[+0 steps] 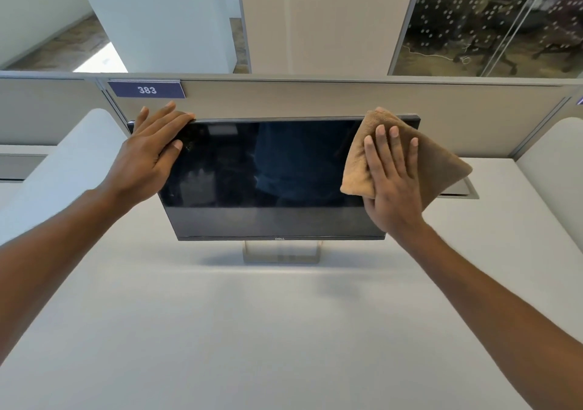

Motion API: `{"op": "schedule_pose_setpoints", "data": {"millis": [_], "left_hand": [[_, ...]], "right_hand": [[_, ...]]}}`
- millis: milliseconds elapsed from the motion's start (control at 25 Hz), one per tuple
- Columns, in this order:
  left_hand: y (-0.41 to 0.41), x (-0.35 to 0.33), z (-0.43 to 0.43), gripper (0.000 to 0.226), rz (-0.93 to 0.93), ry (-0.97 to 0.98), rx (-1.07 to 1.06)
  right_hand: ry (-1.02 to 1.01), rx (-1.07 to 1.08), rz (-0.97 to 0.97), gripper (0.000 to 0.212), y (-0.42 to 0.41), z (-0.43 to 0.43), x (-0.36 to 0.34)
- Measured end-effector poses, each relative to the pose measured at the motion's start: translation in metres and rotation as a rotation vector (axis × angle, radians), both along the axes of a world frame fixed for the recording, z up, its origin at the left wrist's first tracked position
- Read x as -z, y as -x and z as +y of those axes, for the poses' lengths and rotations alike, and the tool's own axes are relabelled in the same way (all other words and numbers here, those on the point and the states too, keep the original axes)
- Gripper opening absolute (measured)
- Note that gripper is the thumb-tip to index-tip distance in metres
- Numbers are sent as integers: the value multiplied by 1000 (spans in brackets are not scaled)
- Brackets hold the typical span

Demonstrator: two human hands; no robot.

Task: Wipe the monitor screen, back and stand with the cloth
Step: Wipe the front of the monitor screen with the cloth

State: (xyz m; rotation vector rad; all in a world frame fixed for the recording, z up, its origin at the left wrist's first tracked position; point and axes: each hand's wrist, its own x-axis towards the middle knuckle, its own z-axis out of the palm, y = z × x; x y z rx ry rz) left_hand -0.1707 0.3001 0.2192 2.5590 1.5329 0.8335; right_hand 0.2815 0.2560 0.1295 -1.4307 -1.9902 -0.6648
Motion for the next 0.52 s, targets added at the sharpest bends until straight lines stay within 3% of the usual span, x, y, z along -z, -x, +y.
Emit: {"op": "schedule_pose_setpoints", "data": {"millis": [160,360,520], "left_hand": [[-2,0,2,47,1,-16,10],[1,2,4,47,-3,-16,10],[2,1,5,47,-1,-11,11]], "right_hand": [[62,-110,-112,69,37,-2,34],[205,-302,-442,71,84,-18,96],[222,-342,-512,71,105,-18,113]]}}
